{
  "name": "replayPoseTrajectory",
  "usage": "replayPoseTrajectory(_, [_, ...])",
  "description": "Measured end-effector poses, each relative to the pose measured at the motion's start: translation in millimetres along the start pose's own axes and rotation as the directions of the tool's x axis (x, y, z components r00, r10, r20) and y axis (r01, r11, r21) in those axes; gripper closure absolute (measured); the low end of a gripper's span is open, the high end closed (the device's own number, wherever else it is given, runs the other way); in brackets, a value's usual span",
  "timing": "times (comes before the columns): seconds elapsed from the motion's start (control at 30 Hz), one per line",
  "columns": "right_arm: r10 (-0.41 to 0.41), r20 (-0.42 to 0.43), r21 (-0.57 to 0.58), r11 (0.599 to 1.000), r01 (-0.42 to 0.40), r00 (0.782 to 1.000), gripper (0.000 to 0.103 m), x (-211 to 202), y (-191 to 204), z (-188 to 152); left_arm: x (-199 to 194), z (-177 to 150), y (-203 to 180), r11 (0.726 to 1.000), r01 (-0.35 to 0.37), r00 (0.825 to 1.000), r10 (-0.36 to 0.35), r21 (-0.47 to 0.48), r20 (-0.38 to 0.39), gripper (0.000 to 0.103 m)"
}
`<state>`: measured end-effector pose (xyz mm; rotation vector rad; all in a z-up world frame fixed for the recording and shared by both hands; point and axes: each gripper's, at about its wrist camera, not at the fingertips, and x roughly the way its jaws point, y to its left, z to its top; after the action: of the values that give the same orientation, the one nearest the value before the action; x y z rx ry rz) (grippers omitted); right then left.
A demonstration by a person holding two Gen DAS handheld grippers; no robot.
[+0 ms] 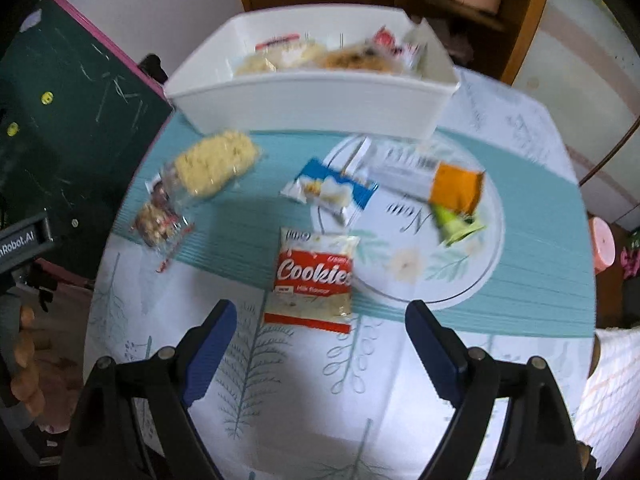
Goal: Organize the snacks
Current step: 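Move both open grippers back toward the snacks left on the table, then grasp the clear nut-cluster bag with left gripper while right grasps red Cookies pack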
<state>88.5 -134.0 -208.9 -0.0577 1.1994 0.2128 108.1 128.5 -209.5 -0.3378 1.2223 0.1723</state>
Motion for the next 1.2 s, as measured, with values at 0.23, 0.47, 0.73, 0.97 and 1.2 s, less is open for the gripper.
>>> replayPoseTrajectory(0.23, [-0.013,-0.061,0.034,0.999,0.015,0.998,0.016,38.4,5.1,2.1,42.1,1.5,11.2,0.999,0.01,0.996,-0.014,-0.048,-0.085,0.008])
replayPoseTrajectory(0.47, [-0.014,-0.091,0.091,0.996,0.023,0.996,0.016,61.4,0.8,6.3,64.7,4.2,12.8,0.993,0.042,0.99,-0.056,-0.11,-0.131,0.008])
replayPoseTrajectory(0.73, [-0.059,-0.101,0.05,0.997,0.065,0.993,0.028,77.2,11.2,7.5,78.2,7.0,11.2,0.984,0.026,0.991,-0.049,-0.175,-0.127,0.023])
replayPoseTrajectory(0.97, [-0.079,-0.065,0.01,0.997,0.08,0.995,0.041,77.9,26.7,5.3,76.5,7.0,-3.2,0.988,-0.023,0.996,0.01,-0.154,-0.087,0.056])
replayPoseTrajectory(1.2, [-0.049,-0.055,0.005,0.999,0.049,0.997,0.056,72.7,23.6,2.2,70.6,-5.3,-4.1,0.99,-0.028,0.998,0.019,-0.139,-0.065,0.063])
